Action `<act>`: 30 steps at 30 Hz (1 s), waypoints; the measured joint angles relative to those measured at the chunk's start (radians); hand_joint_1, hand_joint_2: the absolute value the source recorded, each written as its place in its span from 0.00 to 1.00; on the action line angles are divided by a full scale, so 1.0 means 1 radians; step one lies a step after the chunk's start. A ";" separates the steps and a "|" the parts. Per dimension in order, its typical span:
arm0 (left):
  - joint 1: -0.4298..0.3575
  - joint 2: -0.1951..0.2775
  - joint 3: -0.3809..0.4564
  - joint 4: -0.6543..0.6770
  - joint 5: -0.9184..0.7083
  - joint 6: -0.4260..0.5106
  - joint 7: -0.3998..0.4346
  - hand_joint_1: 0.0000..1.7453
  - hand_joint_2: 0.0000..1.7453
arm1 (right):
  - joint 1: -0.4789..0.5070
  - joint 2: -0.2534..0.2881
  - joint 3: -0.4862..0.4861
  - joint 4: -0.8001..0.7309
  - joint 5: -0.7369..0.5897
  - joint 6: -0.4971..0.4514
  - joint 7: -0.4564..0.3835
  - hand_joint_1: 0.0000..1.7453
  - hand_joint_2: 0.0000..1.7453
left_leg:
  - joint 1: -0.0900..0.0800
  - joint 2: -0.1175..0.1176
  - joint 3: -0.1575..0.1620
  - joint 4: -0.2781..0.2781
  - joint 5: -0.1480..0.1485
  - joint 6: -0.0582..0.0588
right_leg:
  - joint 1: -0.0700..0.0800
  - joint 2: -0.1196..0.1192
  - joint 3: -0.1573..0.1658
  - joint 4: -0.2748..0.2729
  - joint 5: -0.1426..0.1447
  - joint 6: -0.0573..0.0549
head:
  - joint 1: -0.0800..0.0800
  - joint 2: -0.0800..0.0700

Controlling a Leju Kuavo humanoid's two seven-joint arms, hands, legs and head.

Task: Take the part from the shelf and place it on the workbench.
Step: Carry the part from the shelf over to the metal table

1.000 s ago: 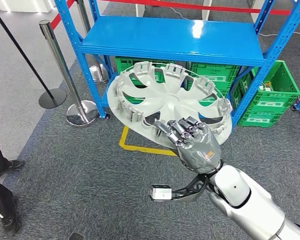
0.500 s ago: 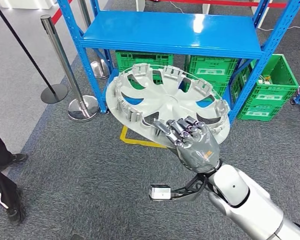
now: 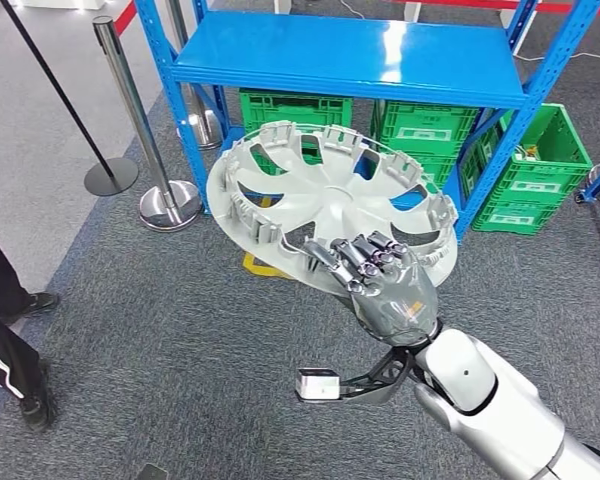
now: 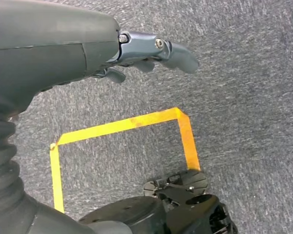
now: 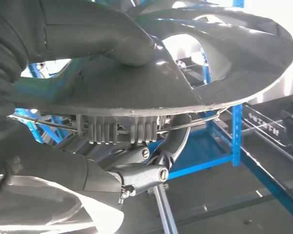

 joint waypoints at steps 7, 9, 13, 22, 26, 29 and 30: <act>-0.006 0.004 -0.016 0.000 0.020 0.000 -0.035 0.00 1.00 | 0.002 0.002 0.001 0.002 0.002 -0.002 0.002 1.00 1.00 | 0.016 -0.002 -0.099 0.261 -0.153 -0.040 | -0.008 -0.006 -0.023 -0.003 0.026 -0.024 | -0.009 0.000; -0.007 0.004 -0.019 0.000 0.029 0.000 -0.040 0.00 1.00 | 0.003 0.002 0.001 0.002 0.002 -0.002 0.002 1.00 1.00 | 0.020 -0.002 -0.086 0.265 -0.139 -0.043 | -0.009 -0.006 -0.029 0.000 0.029 -0.023 | -0.009 0.000; -0.012 0.007 -0.025 0.000 0.046 0.000 -0.057 0.00 1.00 | 0.003 0.002 0.001 0.002 0.003 -0.003 0.001 1.00 1.00 | 0.020 -0.004 0.033 0.042 -0.046 -0.032 | -0.005 -0.004 -0.037 0.007 0.033 -0.013 | -0.009 0.000; -0.029 0.014 -0.057 0.004 0.087 0.000 -0.089 0.00 1.00 | 0.004 0.002 0.000 0.002 0.005 -0.004 0.003 1.00 1.00 | 0.016 -0.002 0.022 -0.003 -0.027 0.017 | -0.006 -0.001 -0.172 0.263 -0.097 0.022 | -0.006 0.000; -0.035 0.014 -0.067 0.012 0.090 0.000 -0.095 0.00 1.00 | 0.003 0.002 0.001 0.003 0.006 -0.003 0.003 1.00 1.00 | 0.009 -0.003 0.019 -0.001 -0.023 0.019 | -0.005 -0.001 -0.118 0.185 -0.029 0.012 | -0.006 0.000; -0.040 0.013 -0.073 0.018 0.090 0.000 -0.103 0.00 1.00 | 0.000 0.002 0.000 0.002 0.006 -0.003 0.003 1.00 1.00 | 0.003 -0.004 0.008 0.006 -0.018 0.009 | 0.000 -0.002 -0.035 0.028 0.017 -0.002 | -0.007 0.000; -0.042 0.013 -0.075 0.021 0.090 0.000 -0.105 0.00 1.00 | -0.001 0.002 0.000 0.002 0.006 -0.003 0.003 1.00 1.00 | 0.002 -0.004 0.002 0.008 -0.015 0.004 | 0.002 -0.002 -0.031 0.017 0.014 -0.004 | -0.007 0.000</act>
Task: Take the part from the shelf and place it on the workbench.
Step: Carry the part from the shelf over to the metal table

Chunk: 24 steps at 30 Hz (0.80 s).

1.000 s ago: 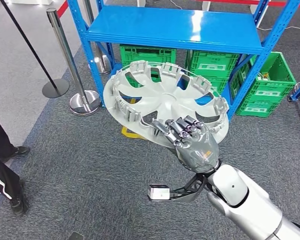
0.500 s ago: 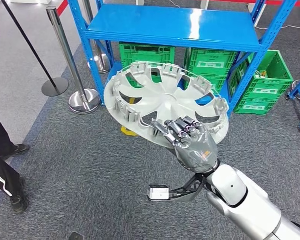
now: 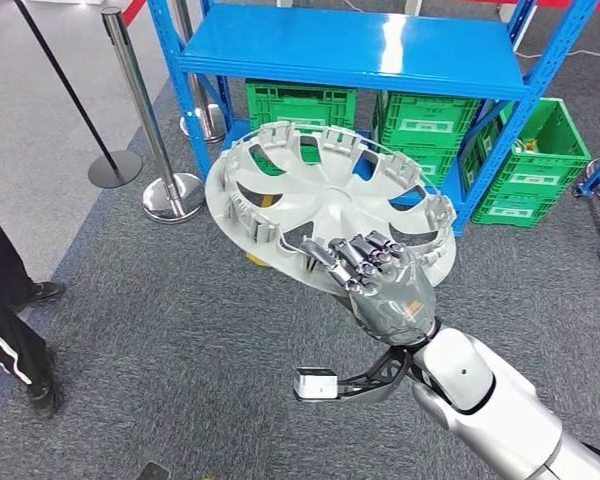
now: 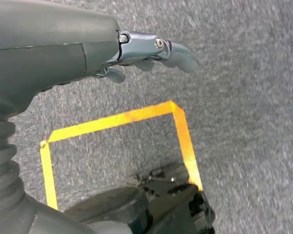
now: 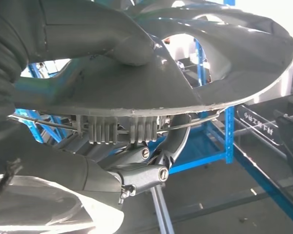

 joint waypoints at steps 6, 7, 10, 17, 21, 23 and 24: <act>-0.009 0.003 -0.017 0.016 -0.001 0.000 -0.005 0.00 1.00 | 0.001 0.000 0.000 0.000 0.001 0.000 0.002 1.00 1.00 | 0.009 -0.001 -0.068 0.162 -0.100 -0.035 | -0.010 -0.002 -0.004 -0.013 0.015 -0.017 | -0.006 0.000; -0.010 0.003 -0.019 0.019 -0.002 0.000 -0.005 0.00 1.00 | 0.002 0.001 0.000 0.000 0.001 0.000 0.002 1.00 1.00 | 0.013 -0.001 -0.093 0.229 -0.129 -0.041 | -0.010 -0.003 -0.005 -0.012 0.015 -0.017 | -0.006 0.000; -0.014 0.003 -0.025 0.024 -0.002 0.000 -0.005 0.00 1.00 | 0.002 0.002 0.000 0.000 0.001 0.001 0.002 1.00 1.00 | 0.020 -0.001 -0.090 0.250 -0.113 -0.048 | -0.011 -0.002 -0.006 -0.010 0.016 -0.018 | -0.006 0.000; -0.023 0.006 -0.041 0.030 -0.003 0.000 -0.007 0.00 1.00 | 0.001 0.002 -0.001 0.001 0.002 0.000 0.002 1.00 1.00 | 0.020 -0.003 0.017 0.002 -0.023 -0.032 | -0.002 0.001 -0.027 0.004 0.016 -0.007 | -0.004 0.000; -0.028 0.005 -0.043 0.033 -0.003 0.000 -0.007 0.00 1.00 | 0.001 0.003 -0.001 0.001 0.002 0.000 0.002 1.00 1.00 | 0.015 -0.003 0.013 0.002 -0.021 -0.027 | -0.007 0.000 -0.027 -0.003 0.022 -0.003 | -0.004 0.000; -0.031 0.005 -0.043 0.034 -0.002 0.000 -0.007 0.00 1.00 | 0.000 0.003 -0.001 0.001 0.003 0.000 0.002 1.00 1.00 | 0.013 -0.003 0.012 0.002 -0.020 -0.024 | -0.009 0.000 -0.027 -0.005 0.024 0.001 | -0.004 0.000; -0.032 0.006 -0.043 0.035 -0.001 0.000 -0.007 0.00 1.00 | 0.000 0.003 -0.001 0.001 0.003 0.000 0.002 1.00 1.00 | 0.012 -0.003 0.012 0.002 -0.019 -0.023 | -0.010 0.000 -0.028 -0.006 0.025 0.003 | -0.004 0.000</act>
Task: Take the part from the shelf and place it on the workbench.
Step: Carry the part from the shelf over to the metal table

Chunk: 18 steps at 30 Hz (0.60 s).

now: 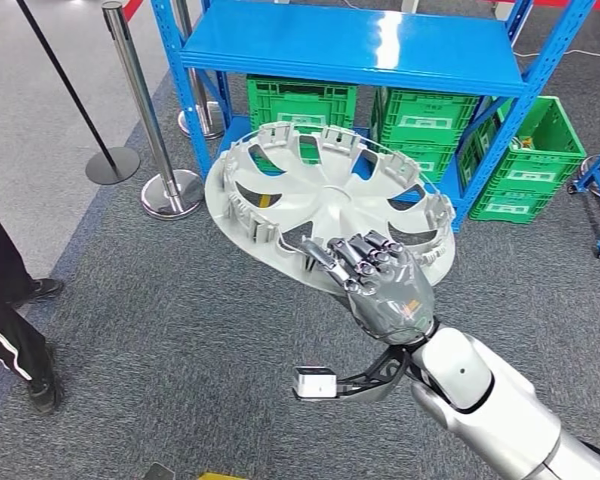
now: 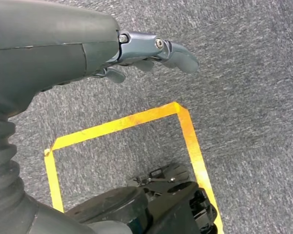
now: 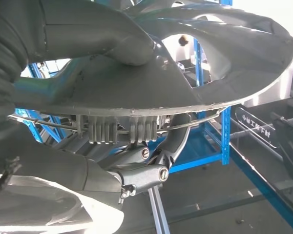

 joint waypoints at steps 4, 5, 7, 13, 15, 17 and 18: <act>-0.002 0.001 -0.001 0.002 0.002 0.000 0.001 0.00 1.00 | 0.000 0.000 0.000 0.000 0.001 0.000 -0.001 1.00 1.00 | -0.002 0.000 -0.002 0.001 0.002 0.004 | -0.002 0.000 -0.002 -0.001 0.003 0.006 | 0.000 0.000; -0.003 0.001 -0.001 0.002 0.002 0.000 0.002 0.00 1.00 | 0.000 0.000 0.000 0.000 0.001 0.000 -0.001 1.00 1.00 | -0.002 0.000 -0.002 0.001 0.003 0.005 | -0.002 0.000 -0.003 -0.001 0.004 0.007 | 0.000 0.000; -0.003 0.001 -0.002 0.002 0.004 0.000 0.002 0.00 1.00 | 0.000 0.000 0.000 0.000 0.002 0.000 -0.001 1.00 1.00 | -0.002 0.000 -0.003 0.001 0.004 0.006 | -0.002 0.000 -0.004 -0.001 0.005 0.008 | -0.001 0.000; -0.004 0.002 -0.006 0.002 0.010 0.000 0.003 0.00 1.00 | 0.000 0.000 0.000 0.000 0.006 0.000 0.000 1.00 1.00 | -0.001 0.000 -0.003 0.000 0.006 0.006 | -0.001 0.000 -0.005 0.001 0.005 0.008 | -0.001 0.000; -0.004 0.002 -0.006 0.002 0.011 0.000 0.003 0.00 1.00 | 0.000 0.000 0.000 0.000 0.007 0.000 0.000 1.00 1.00 | -0.001 0.000 -0.003 0.000 0.006 0.006 | 0.000 0.000 -0.006 0.003 0.005 0.008 | -0.001 0.000; -0.004 0.002 -0.006 0.002 0.013 0.000 0.003 0.00 1.00 | 0.000 0.000 0.000 0.000 0.007 0.000 0.000 1.00 1.00 | -0.001 0.000 -0.003 0.000 0.006 0.005 | 0.000 0.000 -0.007 0.003 0.005 0.008 | -0.001 0.000; -0.004 0.002 -0.006 0.002 0.013 0.000 0.004 0.00 1.00 | 0.000 0.000 0.000 0.000 0.008 0.000 0.000 1.00 1.00 | -0.001 0.000 -0.003 0.000 0.006 0.005 | 0.000 0.000 -0.007 0.004 0.005 0.008 | -0.001 0.000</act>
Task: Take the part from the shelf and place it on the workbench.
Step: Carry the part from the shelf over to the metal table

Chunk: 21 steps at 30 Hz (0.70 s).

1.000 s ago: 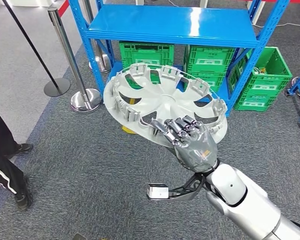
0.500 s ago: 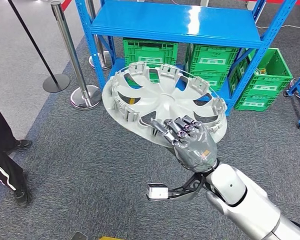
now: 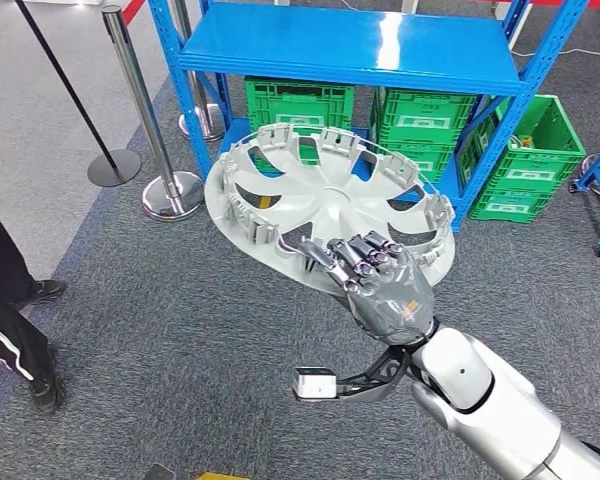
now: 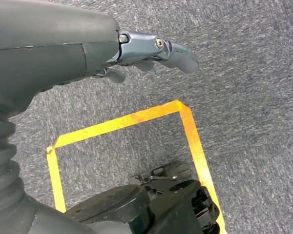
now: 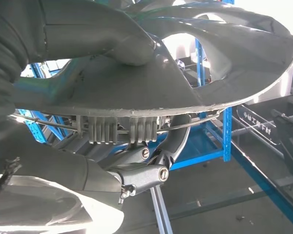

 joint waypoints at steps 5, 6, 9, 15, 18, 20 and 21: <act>0.000 0.004 -0.002 0.000 0.008 0.000 0.004 0.00 1.00 | 0.000 0.001 -0.001 -0.001 0.000 0.001 0.001 1.00 1.00 | -0.001 0.002 0.006 -0.016 0.016 0.022 | -0.003 0.001 0.002 -0.012 0.007 0.019 | 0.000 0.000; -0.001 0.005 -0.004 0.000 0.010 0.000 0.005 0.00 1.00 | 0.000 0.001 -0.001 -0.001 0.000 0.001 0.002 1.00 1.00 | 0.002 0.005 0.011 -0.031 0.026 0.030 | -0.002 0.002 -0.005 0.001 -0.008 0.022 | 0.001 0.000; -0.003 0.006 -0.011 0.000 0.013 0.000 0.007 0.00 1.00 | 0.000 0.001 -0.003 -0.001 0.000 0.002 0.003 1.00 1.00 | 0.008 0.009 0.010 -0.052 0.044 0.037 | -0.004 0.004 -0.072 0.161 -0.107 0.024 | 0.006 0.000; -0.003 0.009 -0.017 0.000 0.017 0.000 0.009 0.00 1.00 | 0.003 0.001 -0.003 -0.001 0.000 0.003 0.004 1.00 1.00 | 0.024 0.007 -0.025 -0.016 0.047 0.005 | -0.026 0.004 0.002 0.073 -0.054 0.053 | 0.008 0.000; -0.001 0.014 -0.019 -0.001 0.021 0.000 0.012 0.00 1.00 | 0.003 0.002 -0.003 -0.002 0.000 0.004 0.004 1.00 1.00 | 0.021 0.003 -0.046 0.010 0.051 -0.018 | -0.024 0.014 0.028 0.024 -0.044 0.036 | 0.008 0.000; 0.003 0.014 -0.020 -0.001 0.021 0.000 0.013 0.00 1.00 | 0.004 0.002 -0.003 -0.002 0.000 0.005 0.005 1.00 1.00 | 0.023 0.003 -0.052 0.011 0.054 -0.027 | -0.023 0.014 0.016 0.033 -0.035 0.018 | 0.005 0.000; 0.004 0.014 -0.021 -0.001 0.021 0.000 0.013 0.00 1.00 | 0.004 0.002 -0.003 -0.002 0.000 0.006 0.005 1.00 1.00 | 0.024 0.003 -0.058 0.023 0.040 -0.030 | -0.023 0.012 0.009 0.035 -0.029 0.009 | 0.004 0.000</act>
